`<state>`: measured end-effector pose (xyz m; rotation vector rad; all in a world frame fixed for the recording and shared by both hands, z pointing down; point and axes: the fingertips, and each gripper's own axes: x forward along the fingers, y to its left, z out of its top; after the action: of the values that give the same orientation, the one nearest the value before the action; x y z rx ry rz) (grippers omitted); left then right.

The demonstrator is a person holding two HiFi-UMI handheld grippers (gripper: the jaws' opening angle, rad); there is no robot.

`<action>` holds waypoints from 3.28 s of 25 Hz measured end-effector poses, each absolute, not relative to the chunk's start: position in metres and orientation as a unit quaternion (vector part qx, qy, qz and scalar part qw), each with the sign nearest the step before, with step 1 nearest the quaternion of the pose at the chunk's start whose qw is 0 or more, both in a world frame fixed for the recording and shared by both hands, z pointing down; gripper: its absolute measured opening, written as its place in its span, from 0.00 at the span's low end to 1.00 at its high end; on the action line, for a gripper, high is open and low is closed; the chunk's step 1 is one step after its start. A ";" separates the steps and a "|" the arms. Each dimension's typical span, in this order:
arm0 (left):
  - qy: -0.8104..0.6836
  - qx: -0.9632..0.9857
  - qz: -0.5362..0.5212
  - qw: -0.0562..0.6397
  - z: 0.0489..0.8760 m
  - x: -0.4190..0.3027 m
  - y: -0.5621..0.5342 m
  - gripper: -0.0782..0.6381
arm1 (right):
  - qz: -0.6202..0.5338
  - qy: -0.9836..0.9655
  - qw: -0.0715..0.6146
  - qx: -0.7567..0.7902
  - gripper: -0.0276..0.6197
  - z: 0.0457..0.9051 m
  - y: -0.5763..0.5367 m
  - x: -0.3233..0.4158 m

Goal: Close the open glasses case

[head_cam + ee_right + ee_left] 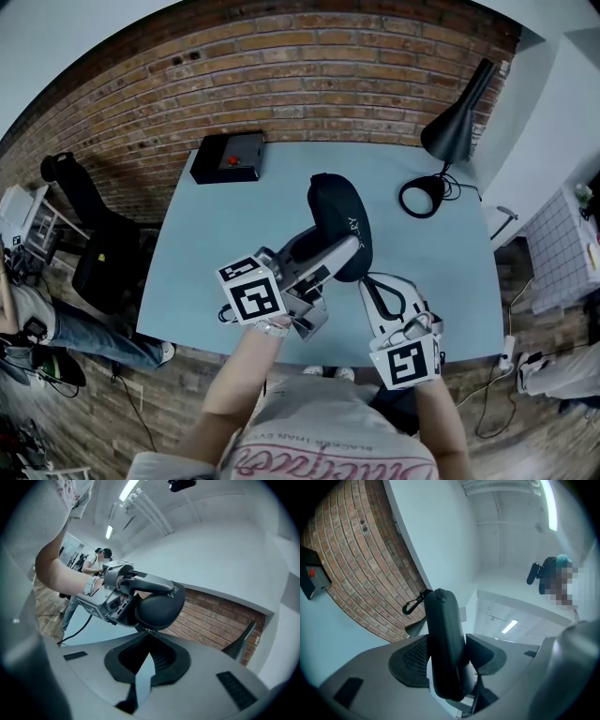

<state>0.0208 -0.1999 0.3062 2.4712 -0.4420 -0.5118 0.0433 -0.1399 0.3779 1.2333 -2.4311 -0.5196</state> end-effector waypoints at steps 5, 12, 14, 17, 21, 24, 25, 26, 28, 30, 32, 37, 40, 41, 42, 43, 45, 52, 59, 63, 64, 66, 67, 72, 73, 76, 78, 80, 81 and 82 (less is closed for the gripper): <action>-0.129 0.931 -0.177 0.292 0.308 0.020 -0.194 0.42 | -0.100 -0.895 0.113 0.421 0.07 0.371 -0.146 0.058; -0.114 0.944 -0.150 0.272 0.311 0.023 -0.186 0.42 | -0.068 -0.909 0.106 0.398 0.07 0.371 -0.149 0.064; -0.108 0.947 -0.140 0.268 0.312 0.024 -0.183 0.42 | -0.077 -0.909 0.119 0.392 0.07 0.371 -0.149 0.065; -0.103 0.951 -0.130 0.263 0.312 0.024 -0.180 0.42 | -0.078 -0.911 0.122 0.385 0.07 0.367 -0.150 0.065; -0.100 0.957 -0.109 0.250 0.313 0.026 -0.179 0.42 | -0.085 -0.913 0.139 0.374 0.07 0.365 -0.153 0.066; -0.100 0.963 -0.089 0.234 0.312 0.028 -0.176 0.42 | -0.094 -0.913 0.154 0.366 0.07 0.364 -0.156 0.066; -0.100 0.965 -0.082 0.228 0.313 0.029 -0.175 0.42 | -0.099 -0.912 0.158 0.366 0.07 0.363 -0.156 0.066; -0.100 0.967 -0.074 0.221 0.313 0.029 -0.174 0.42 | -0.105 -0.911 0.162 0.365 0.07 0.362 -0.157 0.066; -0.099 0.971 -0.059 0.211 0.315 0.030 -0.172 0.42 | -0.120 -0.907 0.173 0.366 0.07 0.361 -0.159 0.065; -0.097 0.974 -0.042 0.202 0.316 0.032 -0.169 0.42 | -0.137 -0.901 0.186 0.366 0.07 0.359 -0.160 0.066; -0.094 0.977 -0.023 0.190 0.319 0.035 -0.166 0.42 | -0.150 -0.897 0.196 0.367 0.07 0.357 -0.161 0.066; -0.093 0.982 0.030 0.161 0.328 0.040 -0.161 0.42 | -0.169 -0.891 0.203 0.368 0.07 0.352 -0.167 0.067; -0.095 0.983 0.073 0.138 0.338 0.045 -0.158 0.42 | -0.180 -0.886 0.208 0.372 0.07 0.348 -0.170 0.069; -0.096 0.983 0.084 0.134 0.341 0.046 -0.157 0.42 | -0.184 -0.884 0.211 0.374 0.07 0.347 -0.172 0.071; -0.097 0.982 0.093 0.130 0.343 0.047 -0.157 0.42 | -0.188 -0.882 0.214 0.375 0.07 0.346 -0.173 0.072; -0.097 0.982 0.102 0.126 0.346 0.048 -0.158 0.42 | -0.192 -0.880 0.216 0.377 0.07 0.345 -0.175 0.073; -0.099 0.980 0.122 0.118 0.353 0.050 -0.158 0.42 | -0.201 -0.875 0.221 0.381 0.07 0.343 -0.178 0.075; -0.103 0.971 0.204 0.067 0.374 0.051 -0.155 0.42 | -0.253 -0.851 0.252 0.386 0.07 0.337 -0.180 0.079; -0.099 0.963 0.248 0.050 0.382 0.048 -0.155 0.42 | -0.296 -0.828 0.276 0.387 0.07 0.334 -0.179 0.079; -0.091 0.954 0.282 0.034 0.389 0.047 -0.155 0.42 | -0.342 -0.805 0.305 0.375 0.07 0.334 -0.178 0.079; -0.089 0.952 0.292 0.029 0.390 0.046 -0.155 0.42 | -0.353 -0.800 0.312 0.372 0.07 0.334 -0.177 0.078; -0.091 0.944 0.315 0.015 0.393 0.045 -0.158 0.42 | -0.371 -0.789 0.326 0.366 0.07 0.333 -0.178 0.077; -0.095 0.940 0.328 0.007 0.395 0.044 -0.159 0.42 | -0.380 -0.783 0.333 0.364 0.07 0.334 -0.178 0.077; -0.137 0.907 0.398 -0.037 0.407 0.040 -0.170 0.42 | -0.452 -0.724 0.383 0.354 0.07 0.337 -0.179 0.072; -0.147 0.899 0.410 -0.046 0.410 0.040 -0.173 0.42 | -0.470 -0.710 0.391 0.350 0.07 0.338 -0.178 0.070; -0.170 0.883 0.432 -0.073 0.416 0.040 -0.180 0.42 | -0.502 -0.684 0.404 0.341 0.07 0.339 -0.177 0.065; -0.184 0.883 0.422 -0.092 0.412 0.041 -0.185 0.42 | -0.490 -0.693 0.395 0.351 0.07 0.337 -0.179 0.067; -0.200 0.891 0.393 -0.113 0.404 0.043 -0.188 0.43 | -0.460 -0.713 0.374 0.374 0.07 0.333 -0.182 0.072; -0.208 0.896 0.373 -0.124 0.399 0.044 -0.189 0.43 | -0.442 -0.722 0.364 0.388 0.07 0.330 -0.184 0.074; -0.218 0.901 0.349 -0.135 0.393 0.045 -0.191 0.43 | -0.423 -0.731 0.352 0.403 0.07 0.328 -0.186 0.077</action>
<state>0.0448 -0.1906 0.3932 3.1045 -0.7498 1.2037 0.0771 -0.1858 0.3280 1.0427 -1.8926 -1.0949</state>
